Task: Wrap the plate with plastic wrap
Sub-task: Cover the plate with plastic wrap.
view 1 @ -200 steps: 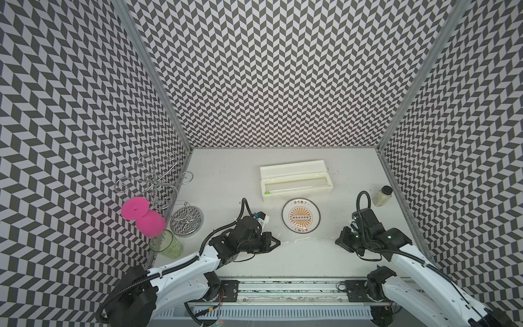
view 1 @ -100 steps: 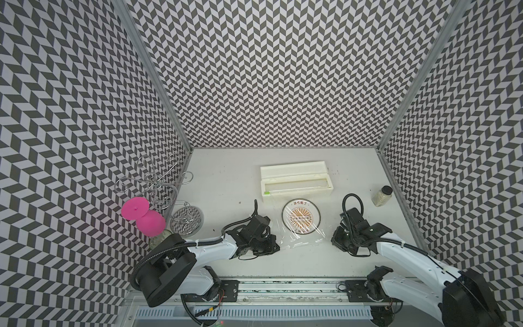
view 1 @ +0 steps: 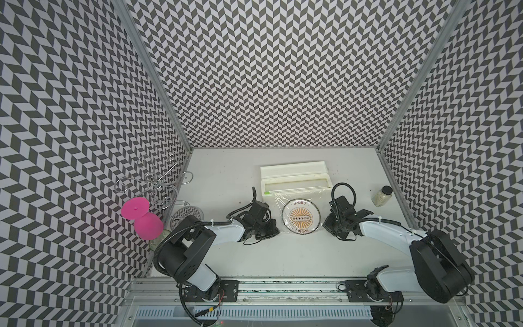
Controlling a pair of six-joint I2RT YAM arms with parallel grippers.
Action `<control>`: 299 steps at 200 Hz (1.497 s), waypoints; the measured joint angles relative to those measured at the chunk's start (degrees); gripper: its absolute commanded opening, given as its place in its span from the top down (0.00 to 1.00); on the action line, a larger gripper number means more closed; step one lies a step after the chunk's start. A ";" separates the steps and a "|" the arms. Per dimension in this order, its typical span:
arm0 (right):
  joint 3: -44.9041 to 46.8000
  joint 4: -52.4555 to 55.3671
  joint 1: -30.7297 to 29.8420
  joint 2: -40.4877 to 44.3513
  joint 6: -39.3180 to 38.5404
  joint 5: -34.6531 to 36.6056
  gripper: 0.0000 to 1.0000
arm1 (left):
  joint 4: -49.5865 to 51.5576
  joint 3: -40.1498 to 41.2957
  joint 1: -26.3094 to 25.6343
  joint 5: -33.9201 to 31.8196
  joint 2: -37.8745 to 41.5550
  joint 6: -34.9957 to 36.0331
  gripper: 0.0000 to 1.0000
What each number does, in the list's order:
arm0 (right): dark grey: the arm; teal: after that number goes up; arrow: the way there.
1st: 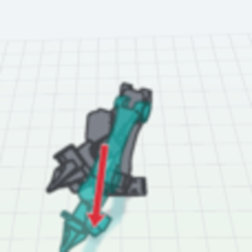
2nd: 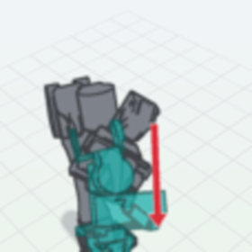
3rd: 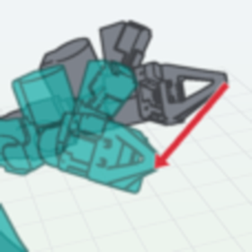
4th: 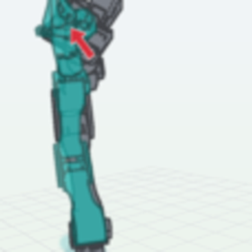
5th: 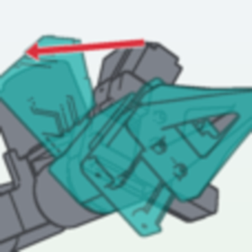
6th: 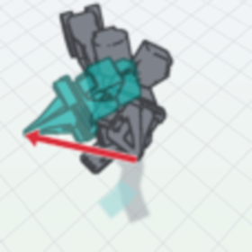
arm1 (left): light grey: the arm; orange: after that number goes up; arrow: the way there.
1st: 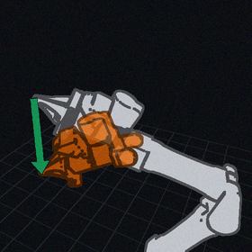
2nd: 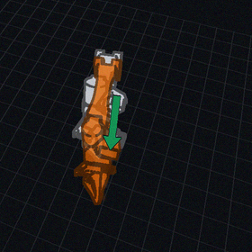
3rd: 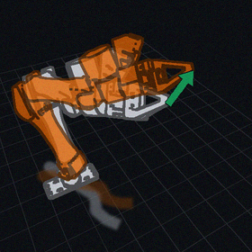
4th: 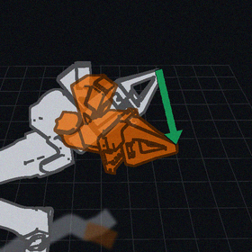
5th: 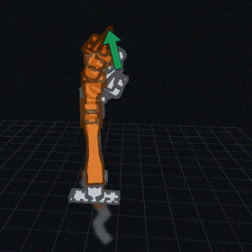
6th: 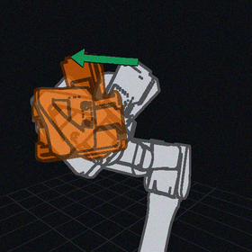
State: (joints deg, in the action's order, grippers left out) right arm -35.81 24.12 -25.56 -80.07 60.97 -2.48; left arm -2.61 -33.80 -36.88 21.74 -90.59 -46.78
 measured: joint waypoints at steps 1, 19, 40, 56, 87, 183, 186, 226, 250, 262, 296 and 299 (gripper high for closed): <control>-0.11 -0.24 0.02 -0.17 -0.02 0.07 1.00 | -0.20 -0.17 0.11 0.02 -0.22 0.04 1.00; -0.83 -3.28 0.24 -2.05 0.11 0.15 1.00 | -1.60 -2.05 1.18 -0.09 -2.62 0.44 1.00; -0.63 -7.04 0.24 -3.08 0.26 -0.20 1.00 | -2.34 -4.33 1.42 -0.42 -4.92 0.48 1.00; -0.02 -9.22 0.24 -3.21 0.61 -0.66 1.00 | -3.06 -5.77 1.42 -0.52 -6.47 0.42 1.00; 1.09 -12.09 0.24 -3.15 0.66 -1.11 1.00 | -4.37 -6.56 1.46 -0.61 -7.72 0.20 0.91; 3.65 -16.76 0.35 -2.25 0.63 -1.75 1.00 | -4.35 -1.46 8.20 -3.08 -1.33 -0.17 0.72; 3.72 -16.85 0.35 -2.23 0.66 -1.75 1.00 | -4.15 -1.25 8.61 -3.13 -0.92 -0.20 0.72; 4.11 -17.42 0.35 -2.01 0.61 -1.81 1.00 | 3.61 1.09 11.04 -4.09 7.04 -0.42 0.53; 4.33 -17.75 0.35 -1.95 0.55 -1.84 1.00 | 4.31 2.03 5.60 -4.02 15.19 -2.84 0.46; 4.57 -18.03 0.35 -1.81 0.55 -1.84 1.00 | 3.82 1.03 2.19 -3.65 16.48 -3.63 0.47; 4.92 -18.62 0.35 -1.64 0.52 -1.88 1.00 | 3.08 -3.15 -2.16 -2.60 8.52 -4.31 0.51; 4.92 -18.64 0.35 -1.64 0.52 -1.90 1.00 | 3.13 -3.26 -2.16 -2.67 7.72 -4.28 0.52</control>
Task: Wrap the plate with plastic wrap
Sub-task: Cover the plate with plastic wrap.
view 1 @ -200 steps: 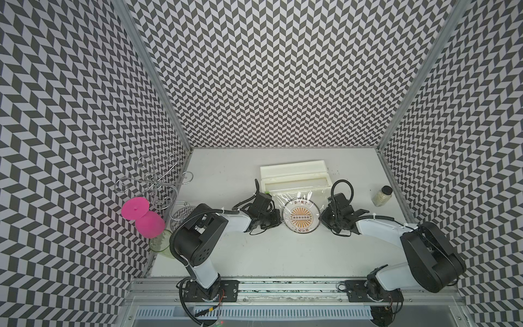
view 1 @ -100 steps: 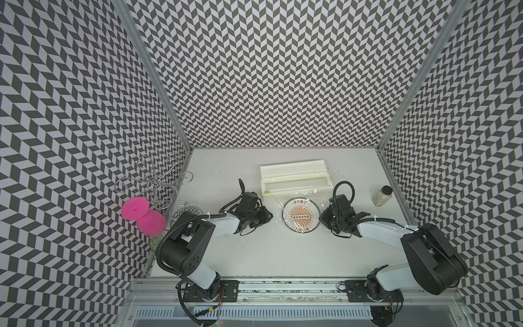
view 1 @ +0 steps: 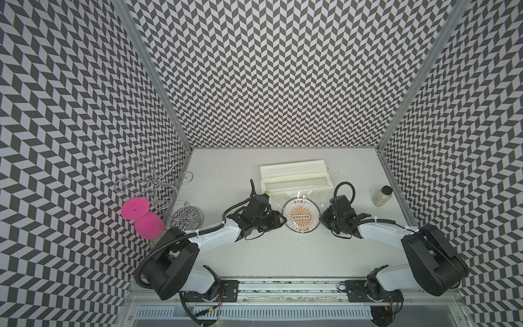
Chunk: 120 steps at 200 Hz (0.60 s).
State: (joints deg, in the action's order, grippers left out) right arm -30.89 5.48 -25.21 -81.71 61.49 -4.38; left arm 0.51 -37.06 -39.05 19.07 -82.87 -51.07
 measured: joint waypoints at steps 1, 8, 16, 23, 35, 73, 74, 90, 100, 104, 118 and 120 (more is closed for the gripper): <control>0.00 0.00 0.00 0.00 0.00 -0.02 1.00 | 0.04 -0.02 0.00 -0.02 -0.15 -0.02 0.52; 0.04 -0.04 0.00 0.02 0.00 -0.07 1.00 | 0.39 -0.20 0.00 -0.31 -1.62 0.04 0.53; 0.11 -0.13 0.00 0.04 0.02 -0.13 1.00 | 0.83 -0.59 0.02 -0.66 -3.23 0.26 0.55; 0.13 -0.17 0.00 0.04 0.00 -0.15 1.00 | 1.14 -1.03 0.04 -1.14 -4.44 0.52 0.56; 0.15 -0.22 0.00 0.07 0.00 -0.15 1.00 | 1.25 -1.90 0.07 -1.70 -6.03 0.90 0.58; 0.42 -0.72 0.00 0.07 0.00 -0.28 1.00 | -0.39 -4.46 0.20 -2.73 -9.25 2.10 0.65; 0.42 -0.74 0.00 0.07 0.00 -0.31 1.00 | -0.44 -4.48 0.20 -2.78 -9.29 2.10 0.65; 0.48 -0.90 0.00 0.07 0.00 -0.35 1.00 | -1.03 -4.63 0.46 -2.95 -10.34 2.69 0.74; 0.48 -0.92 0.00 0.07 0.00 -0.35 1.00 | -1.38 -4.63 0.50 -2.99 -10.91 2.43 0.80; 0.48 -0.92 0.00 0.07 0.00 -0.35 1.00 | -1.66 -4.63 0.57 -2.95 -11.06 2.80 0.82; 0.50 -0.98 0.00 0.07 0.00 -0.37 1.00 | -2.45 -4.59 0.90 -2.69 -11.08 2.93 0.92; 0.52 -1.01 0.00 0.07 -0.02 -0.37 1.00 | -2.54 -4.59 0.94 -2.71 -11.02 2.62 0.93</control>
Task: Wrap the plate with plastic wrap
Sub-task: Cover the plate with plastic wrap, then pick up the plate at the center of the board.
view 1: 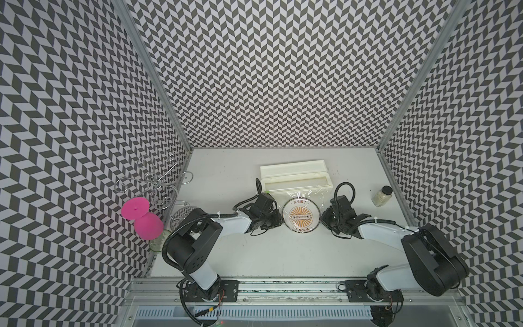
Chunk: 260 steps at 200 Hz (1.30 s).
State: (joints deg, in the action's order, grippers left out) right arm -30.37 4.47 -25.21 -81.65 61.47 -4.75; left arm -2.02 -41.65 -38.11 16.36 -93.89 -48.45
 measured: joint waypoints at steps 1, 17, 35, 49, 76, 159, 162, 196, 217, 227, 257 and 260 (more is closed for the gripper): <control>0.00 0.00 0.00 0.00 0.00 0.00 1.00 | -0.02 0.00 0.00 0.00 0.04 -0.09 0.94; 0.07 -0.13 0.00 0.00 0.00 0.00 1.00 | -0.74 1.25 0.50 0.15 1.44 0.15 1.00; 0.35 -0.44 0.00 0.11 0.02 -0.02 1.00 | -1.05 5.05 1.92 0.24 5.25 -0.59 1.00; 0.63 -0.74 0.00 0.26 0.04 -0.15 1.00 | -1.14 7.45 2.75 0.39 7.02 -0.72 1.00; 0.66 -0.94 0.00 0.26 0.02 -0.83 1.00 | -2.03 9.22 3.17 0.87 5.70 -0.74 1.00; 0.98 -1.70 0.00 0.22 -0.37 -1.11 1.00 | -0.20 10.21 6.49 1.36 9.40 -0.15 0.58; 1.03 -1.77 0.00 0.22 -0.39 -1.11 1.00 | 0.68 10.38 6.95 1.16 10.19 -0.31 0.56; 1.25 -2.38 0.00 0.20 -0.39 -1.22 1.00 | 6.03 10.40 7.45 -0.17 19.12 -1.03 0.41; 1.25 -2.49 0.00 0.17 -0.48 -1.27 1.00 | 3.43 8.90 3.48 2.29 19.67 -2.86 0.41; 1.25 -2.54 0.02 0.15 -0.55 -1.27 1.00 | 0.85 8.46 2.10 4.02 18.01 -3.96 0.41; 1.25 -2.54 0.02 0.15 -0.59 -1.29 1.00 | -4.63 8.28 1.09 7.56 11.10 -6.21 0.41; 1.25 -2.54 0.02 0.15 -0.59 -1.29 1.00 | -4.94 8.24 1.09 7.69 10.45 -6.34 0.41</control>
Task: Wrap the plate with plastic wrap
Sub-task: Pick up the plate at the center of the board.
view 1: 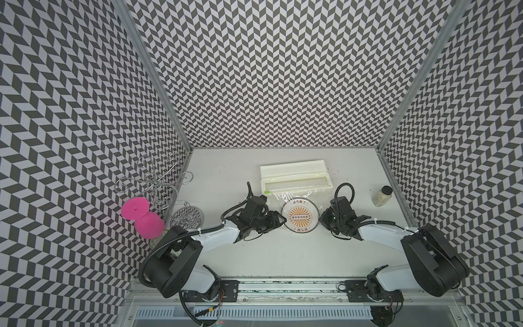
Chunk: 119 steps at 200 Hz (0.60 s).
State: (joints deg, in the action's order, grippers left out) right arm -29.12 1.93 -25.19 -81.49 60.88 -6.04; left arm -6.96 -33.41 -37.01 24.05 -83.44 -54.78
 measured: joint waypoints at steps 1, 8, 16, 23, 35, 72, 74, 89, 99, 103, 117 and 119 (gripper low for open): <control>0.00 0.00 0.00 0.00 0.00 0.00 1.00 | -0.07 -0.02 0.00 0.04 -0.15 -0.02 0.41; 0.02 -0.02 0.00 0.00 0.00 0.00 1.00 | -0.68 -0.26 -0.02 0.37 -1.42 -0.24 0.42; 0.07 -0.09 0.00 0.00 -0.02 0.00 1.00 | -1.42 -0.72 -0.09 0.70 -2.86 -0.39 0.42; 0.09 -0.15 0.00 0.00 0.00 0.00 1.00 | -2.23 -1.16 -0.22 1.03 -4.04 -0.50 0.42; 0.13 -0.26 0.00 0.00 0.00 0.00 1.00 | -4.20 -1.75 -0.52 1.46 -6.12 -0.81 0.43; 0.28 -1.40 0.00 -0.70 -0.02 -0.02 1.00 | -9.42 -2.78 -0.85 2.82 -12.41 -1.49 0.44; 0.31 -1.64 0.00 -0.79 -0.07 -0.02 1.00 | -9.68 -2.86 -0.83 2.84 -12.61 -1.46 0.44; 0.59 -3.13 0.00 -1.42 -0.24 -0.26 1.00 | -11.91 -3.21 -0.85 3.13 -14.03 -1.79 0.45; 0.92 -4.37 0.15 -1.79 -0.26 -0.44 1.00 | -13.49 -3.21 -0.85 3.32 -14.71 -1.99 0.45; 1.11 -4.98 0.24 -1.88 -0.31 -0.57 1.00 | -14.16 -3.19 -0.85 3.30 -14.95 -2.16 0.45; 1.73 -6.95 0.37 -2.21 -0.33 -0.92 1.00 | -17.55 -2.54 -0.85 3.30 -15.80 -3.04 0.46; 1.81 -7.23 0.37 -2.21 -0.33 -0.96 1.00 | -18.23 -2.32 -0.85 3.28 -15.93 -3.43 0.46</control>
State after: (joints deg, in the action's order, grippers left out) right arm -27.31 -5.30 -24.82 -83.70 60.55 -7.01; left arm -25.19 -35.73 -37.87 27.33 -99.37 -58.22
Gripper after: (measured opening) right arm 0.047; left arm 0.545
